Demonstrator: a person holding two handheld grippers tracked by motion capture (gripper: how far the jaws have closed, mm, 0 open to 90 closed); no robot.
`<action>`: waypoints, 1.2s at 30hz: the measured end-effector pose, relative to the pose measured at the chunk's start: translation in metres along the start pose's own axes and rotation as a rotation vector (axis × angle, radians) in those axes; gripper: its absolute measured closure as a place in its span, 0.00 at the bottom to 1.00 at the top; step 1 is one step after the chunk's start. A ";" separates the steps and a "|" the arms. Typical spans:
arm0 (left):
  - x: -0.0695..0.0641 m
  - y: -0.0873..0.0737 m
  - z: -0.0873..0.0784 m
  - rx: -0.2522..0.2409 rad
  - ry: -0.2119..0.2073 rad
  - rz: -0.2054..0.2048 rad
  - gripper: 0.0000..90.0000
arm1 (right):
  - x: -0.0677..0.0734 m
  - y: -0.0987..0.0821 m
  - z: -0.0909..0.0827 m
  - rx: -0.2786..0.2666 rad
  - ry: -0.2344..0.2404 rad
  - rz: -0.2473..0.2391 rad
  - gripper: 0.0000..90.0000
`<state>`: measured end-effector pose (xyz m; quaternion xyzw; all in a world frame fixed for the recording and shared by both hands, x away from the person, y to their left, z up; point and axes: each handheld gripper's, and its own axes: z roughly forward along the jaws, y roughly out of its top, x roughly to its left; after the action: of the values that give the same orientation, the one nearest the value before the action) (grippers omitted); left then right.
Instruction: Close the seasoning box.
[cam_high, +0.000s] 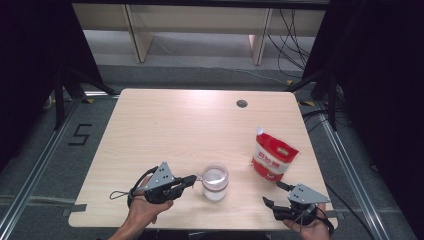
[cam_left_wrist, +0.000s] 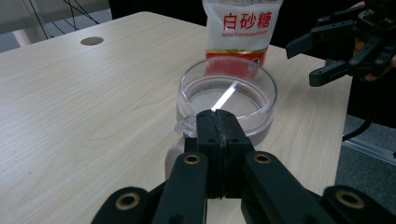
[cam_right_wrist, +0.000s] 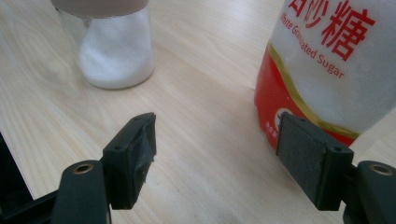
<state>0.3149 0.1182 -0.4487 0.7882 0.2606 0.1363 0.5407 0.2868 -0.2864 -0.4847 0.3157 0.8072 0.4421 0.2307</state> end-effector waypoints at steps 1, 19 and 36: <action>0.000 0.000 0.000 -0.002 -0.004 -0.005 0.98 | 0.000 0.000 0.000 0.000 0.000 0.000 0.33; 0.004 -0.006 -0.012 0.034 -0.045 -0.054 0.40 | 0.001 0.001 0.000 -0.025 0.024 0.047 0.28; 0.001 -0.029 -0.020 0.102 -0.032 -0.093 0.23 | 0.003 0.005 -0.004 -0.071 0.051 0.101 0.23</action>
<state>0.2977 0.1423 -0.4679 0.8040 0.2946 0.0850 0.5095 0.2836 -0.2845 -0.4786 0.3362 0.7798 0.4893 0.1986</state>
